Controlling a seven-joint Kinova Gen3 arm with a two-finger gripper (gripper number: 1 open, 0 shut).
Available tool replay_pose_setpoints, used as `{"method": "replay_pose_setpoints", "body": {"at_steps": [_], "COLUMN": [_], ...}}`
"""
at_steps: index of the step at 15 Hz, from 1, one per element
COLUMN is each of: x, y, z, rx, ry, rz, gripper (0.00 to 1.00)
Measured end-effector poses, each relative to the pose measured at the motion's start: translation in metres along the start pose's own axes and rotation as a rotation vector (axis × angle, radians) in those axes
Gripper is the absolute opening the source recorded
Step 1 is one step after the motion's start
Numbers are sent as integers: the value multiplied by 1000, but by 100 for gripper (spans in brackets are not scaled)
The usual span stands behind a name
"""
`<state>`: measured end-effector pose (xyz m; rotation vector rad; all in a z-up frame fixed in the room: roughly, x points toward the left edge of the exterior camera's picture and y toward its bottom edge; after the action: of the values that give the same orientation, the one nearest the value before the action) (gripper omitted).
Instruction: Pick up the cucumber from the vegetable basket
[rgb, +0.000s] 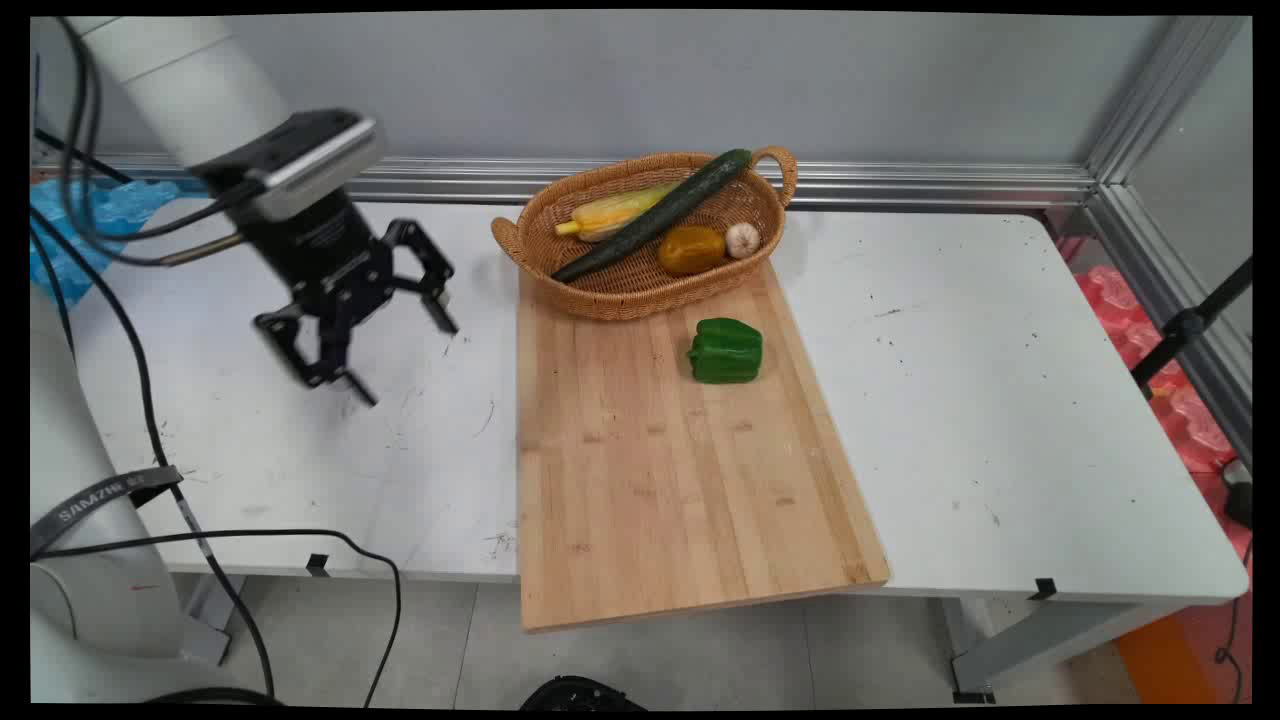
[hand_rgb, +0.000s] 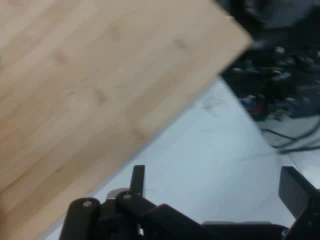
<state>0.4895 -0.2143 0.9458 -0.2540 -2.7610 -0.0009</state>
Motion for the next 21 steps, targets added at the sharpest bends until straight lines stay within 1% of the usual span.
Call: {"method": "replay_pose_setpoints", "body": {"at_steps": [5,8,13,17,19,21], "x": [-10,-13,-20,-21,-21,-21], "y": [-39,-60,-107,-149,-171,-192], "z": [-8,-12,-15,-6,2,13], "rx": [143,213,364,474,519,554], "ry": [-1,3,11,26,43,61], "rz": [-202,-295,-490,-649,-721,-786], "gripper": [100,100,100,100,100,100]}}
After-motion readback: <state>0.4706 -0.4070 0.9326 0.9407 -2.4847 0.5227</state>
